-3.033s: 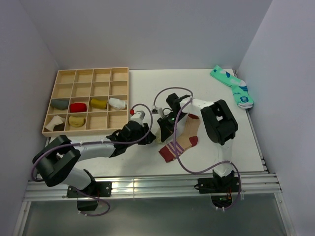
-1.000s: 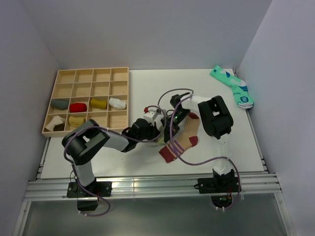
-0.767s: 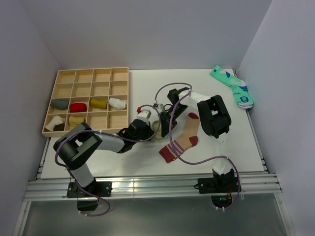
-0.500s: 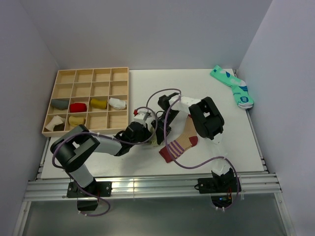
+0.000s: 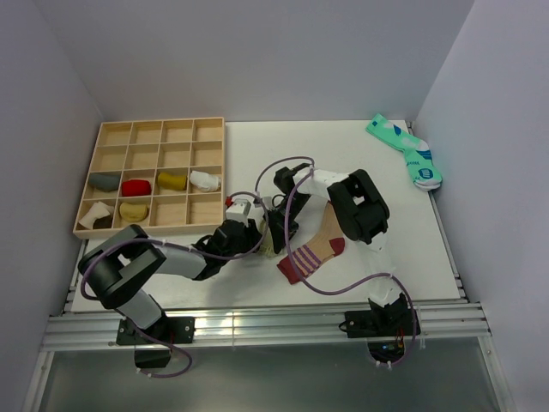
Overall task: Roll the socks
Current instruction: Roll the sock at the center of the board.
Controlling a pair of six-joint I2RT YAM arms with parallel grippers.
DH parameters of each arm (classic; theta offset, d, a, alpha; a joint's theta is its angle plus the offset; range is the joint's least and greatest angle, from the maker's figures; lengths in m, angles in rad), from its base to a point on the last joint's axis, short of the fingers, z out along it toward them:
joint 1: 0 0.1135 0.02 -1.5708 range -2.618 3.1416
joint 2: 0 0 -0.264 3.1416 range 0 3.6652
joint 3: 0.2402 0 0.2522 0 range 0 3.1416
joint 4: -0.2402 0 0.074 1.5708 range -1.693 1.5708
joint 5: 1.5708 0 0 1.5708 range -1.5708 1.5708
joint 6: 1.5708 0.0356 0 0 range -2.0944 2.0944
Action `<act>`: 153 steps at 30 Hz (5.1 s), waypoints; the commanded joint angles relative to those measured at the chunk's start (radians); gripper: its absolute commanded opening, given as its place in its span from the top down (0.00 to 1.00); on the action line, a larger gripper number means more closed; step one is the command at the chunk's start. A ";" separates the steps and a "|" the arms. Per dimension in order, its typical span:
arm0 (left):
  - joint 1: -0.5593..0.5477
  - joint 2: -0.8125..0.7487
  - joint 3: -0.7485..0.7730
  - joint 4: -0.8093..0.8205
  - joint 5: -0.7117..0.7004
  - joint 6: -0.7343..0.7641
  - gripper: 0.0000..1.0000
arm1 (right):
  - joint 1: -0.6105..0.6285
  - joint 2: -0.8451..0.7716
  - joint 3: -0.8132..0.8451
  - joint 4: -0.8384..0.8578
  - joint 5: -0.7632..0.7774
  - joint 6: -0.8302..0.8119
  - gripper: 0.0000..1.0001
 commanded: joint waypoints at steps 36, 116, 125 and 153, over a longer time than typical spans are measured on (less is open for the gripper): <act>-0.069 -0.028 -0.043 0.255 0.248 0.233 0.51 | -0.005 0.043 0.041 -0.037 0.072 -0.040 1.00; 0.178 0.202 0.252 -0.458 0.644 -0.204 1.00 | -0.237 -0.478 -0.508 0.419 0.710 -0.066 0.79; 0.177 0.219 0.242 -0.447 0.703 -0.220 1.00 | -0.286 -0.558 -0.405 0.371 0.582 -0.151 0.76; 0.180 0.296 0.278 -0.475 0.825 -0.269 1.00 | 0.202 -1.000 -0.799 0.650 0.462 -0.475 0.68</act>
